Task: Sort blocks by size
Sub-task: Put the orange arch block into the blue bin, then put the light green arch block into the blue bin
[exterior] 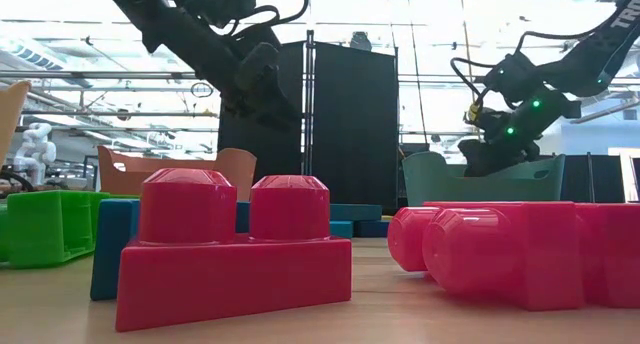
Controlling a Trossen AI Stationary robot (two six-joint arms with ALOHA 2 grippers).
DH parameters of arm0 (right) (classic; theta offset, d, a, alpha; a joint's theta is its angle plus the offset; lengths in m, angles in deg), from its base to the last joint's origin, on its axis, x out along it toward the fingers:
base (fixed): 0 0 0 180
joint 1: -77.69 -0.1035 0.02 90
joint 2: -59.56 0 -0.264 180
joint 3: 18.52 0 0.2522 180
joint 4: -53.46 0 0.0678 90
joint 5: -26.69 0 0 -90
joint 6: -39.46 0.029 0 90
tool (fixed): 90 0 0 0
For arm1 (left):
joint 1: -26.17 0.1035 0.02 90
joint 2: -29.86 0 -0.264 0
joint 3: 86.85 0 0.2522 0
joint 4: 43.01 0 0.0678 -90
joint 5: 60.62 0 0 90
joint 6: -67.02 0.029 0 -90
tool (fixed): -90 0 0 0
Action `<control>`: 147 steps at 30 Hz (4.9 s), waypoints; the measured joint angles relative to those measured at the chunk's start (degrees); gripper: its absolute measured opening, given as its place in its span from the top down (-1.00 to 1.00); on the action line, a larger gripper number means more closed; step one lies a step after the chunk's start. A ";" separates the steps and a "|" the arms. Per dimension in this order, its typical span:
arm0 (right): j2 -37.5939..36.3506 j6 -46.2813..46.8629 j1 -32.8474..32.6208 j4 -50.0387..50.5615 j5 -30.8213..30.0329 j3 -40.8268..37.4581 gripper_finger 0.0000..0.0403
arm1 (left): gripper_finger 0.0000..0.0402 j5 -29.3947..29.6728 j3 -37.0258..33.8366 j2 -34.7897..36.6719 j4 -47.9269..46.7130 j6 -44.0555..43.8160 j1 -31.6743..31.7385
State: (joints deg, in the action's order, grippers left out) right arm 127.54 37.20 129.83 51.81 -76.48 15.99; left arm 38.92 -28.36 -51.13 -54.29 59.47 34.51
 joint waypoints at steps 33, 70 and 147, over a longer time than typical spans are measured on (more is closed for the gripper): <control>-12.05 -4.84 -8.26 -3.27 5.90 0.01 0.13 | -0.19 0.62 0.00 0.00 -7.13 -5.64 -5.85; -20.30 -4.58 -25.07 -5.90 16.31 0.03 0.13 | -0.19 -2.76 0.02 -7.15 -23.08 -2.34 -13.99; 20.67 -42.24 -61.23 -14.11 1.71 17.04 -0.07 | 0.88 -23.06 6.78 -10.05 -2.97 -23.20 -0.83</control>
State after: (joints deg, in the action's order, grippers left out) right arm 148.21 -5.05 68.60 37.70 -74.77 33.03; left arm 15.86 -21.59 -61.18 -57.26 36.27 33.68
